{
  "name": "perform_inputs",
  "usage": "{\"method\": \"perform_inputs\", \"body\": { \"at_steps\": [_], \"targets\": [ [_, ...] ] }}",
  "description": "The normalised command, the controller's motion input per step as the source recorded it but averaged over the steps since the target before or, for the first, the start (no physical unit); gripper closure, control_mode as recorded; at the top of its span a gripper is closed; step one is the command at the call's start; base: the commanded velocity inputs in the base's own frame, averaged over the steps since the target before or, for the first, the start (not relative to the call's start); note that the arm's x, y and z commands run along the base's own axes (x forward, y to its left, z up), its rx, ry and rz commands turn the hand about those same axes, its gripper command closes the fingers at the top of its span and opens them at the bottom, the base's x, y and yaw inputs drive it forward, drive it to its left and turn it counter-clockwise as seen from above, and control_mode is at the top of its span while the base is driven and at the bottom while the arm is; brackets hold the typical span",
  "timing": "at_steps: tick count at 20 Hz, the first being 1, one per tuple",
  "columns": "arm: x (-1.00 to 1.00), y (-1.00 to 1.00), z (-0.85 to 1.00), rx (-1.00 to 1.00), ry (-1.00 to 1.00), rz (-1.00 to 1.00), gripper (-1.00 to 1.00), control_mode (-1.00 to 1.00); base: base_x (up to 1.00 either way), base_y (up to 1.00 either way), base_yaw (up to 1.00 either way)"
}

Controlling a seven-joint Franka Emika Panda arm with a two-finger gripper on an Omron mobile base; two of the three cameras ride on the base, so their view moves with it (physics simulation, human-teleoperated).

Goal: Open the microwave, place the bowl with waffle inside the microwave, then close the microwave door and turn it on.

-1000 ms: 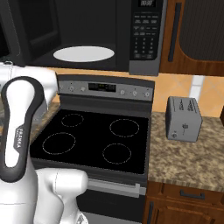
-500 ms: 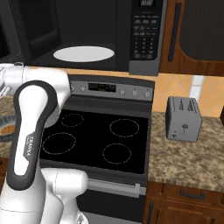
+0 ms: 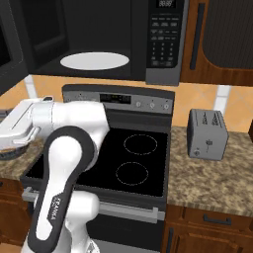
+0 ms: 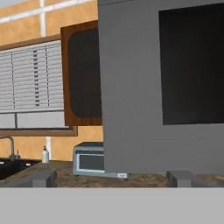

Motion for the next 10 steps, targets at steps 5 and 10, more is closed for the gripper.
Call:
{"method": "perform_inputs", "body": {
  "at_steps": [5, 10],
  "targets": [
    [-0.12, -0.47, -0.61, -0.25, 0.14, -0.18, -1.00, -1.00, 0.00, 0.00, 0.00],
    [0.00, -0.23, -0.62, -0.24, 0.19, -0.37, -1.00, -1.00, 0.00, 0.00, 0.00]
  ]
}}
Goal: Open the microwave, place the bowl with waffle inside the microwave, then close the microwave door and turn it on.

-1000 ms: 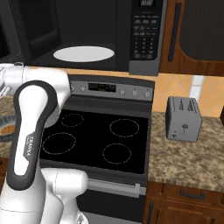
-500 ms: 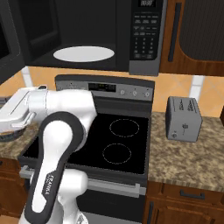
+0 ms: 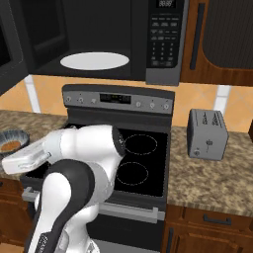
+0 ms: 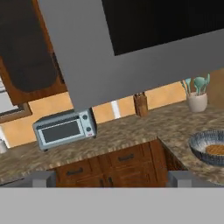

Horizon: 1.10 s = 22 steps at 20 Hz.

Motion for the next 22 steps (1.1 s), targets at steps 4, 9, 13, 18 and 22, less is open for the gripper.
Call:
{"method": "perform_inputs", "body": {
  "at_steps": [4, 9, 13, 18, 22],
  "targets": [
    [0.05, -0.02, -0.41, -0.20, 0.23, -0.53, -1.00, -1.00, 0.00, 0.00, 0.00],
    [0.11, 0.00, -0.06, -0.11, 0.27, -0.58, -1.00, -1.00, 0.00, 0.00, 0.00],
    [0.01, 0.00, 0.00, -0.04, 0.29, -0.46, -1.00, -1.00, 0.00, 0.00, 0.00],
    [0.03, 0.00, -0.05, 0.00, 0.17, -0.13, -1.00, -1.00, 0.00, 0.00, 0.00],
    [0.26, 0.29, -0.11, -0.01, 0.03, 0.00, -1.00, -1.00, 0.00, 0.00, 0.00]
  ]
}}
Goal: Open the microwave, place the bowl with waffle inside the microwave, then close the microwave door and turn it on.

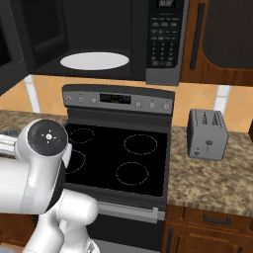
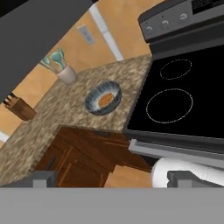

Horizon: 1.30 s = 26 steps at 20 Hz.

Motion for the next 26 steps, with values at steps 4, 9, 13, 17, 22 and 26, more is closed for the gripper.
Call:
{"method": "perform_inputs", "body": {
  "at_steps": [4, 9, 13, 17, 22, 26],
  "targets": [
    [0.52, 0.43, -0.20, -0.05, 0.03, 0.00, -1.00, -1.00, 0.00, 0.00, 0.00],
    [0.31, 0.02, -0.49, -0.15, 0.01, 0.00, -1.00, -1.00, 0.00, 0.00, 0.00],
    [0.16, 0.00, -0.39, -0.10, 0.02, 0.00, -1.00, -1.00, 0.00, 0.00, 0.00],
    [0.32, 0.34, -0.16, -0.04, 0.00, 0.00, -1.00, -1.00, 0.00, 0.00, 0.00],
    [0.66, 0.57, -0.22, -0.01, 0.02, 0.00, -1.00, -1.00, 0.00, 0.00, 0.00],
    [0.49, 0.47, -0.56, 0.00, 0.02, 0.01, -1.00, -1.00, 0.00, 0.00, 0.00]
  ]
}}
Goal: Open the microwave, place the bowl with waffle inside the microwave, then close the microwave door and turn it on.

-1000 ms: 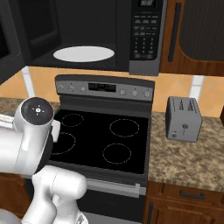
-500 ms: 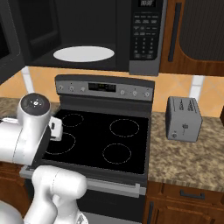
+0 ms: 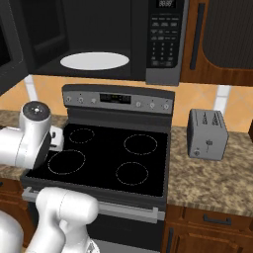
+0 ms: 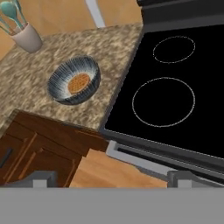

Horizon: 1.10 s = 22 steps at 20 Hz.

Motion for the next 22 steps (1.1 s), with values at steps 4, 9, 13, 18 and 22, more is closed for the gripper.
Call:
{"method": "perform_inputs", "body": {
  "at_steps": [4, 9, 13, 18, 22],
  "targets": [
    [0.45, 0.58, -0.50, -0.05, 0.08, 0.01, -1.00, -1.00, 0.00, 0.00, 0.00],
    [0.52, 0.63, -0.33, 0.00, 0.09, 0.00, -1.00, -1.00, 0.00, 0.00, 0.00],
    [0.56, 0.52, -0.21, 0.00, 0.05, 0.00, -1.00, -1.00, 0.00, 0.00, 0.00],
    [0.43, 0.29, -0.31, 0.00, 0.02, 0.00, -1.00, -1.00, 0.00, 0.00, 0.00],
    [0.27, 0.24, -0.43, 0.00, 0.03, 0.00, -1.00, -1.00, 0.00, 0.00, 0.00]
  ]
}}
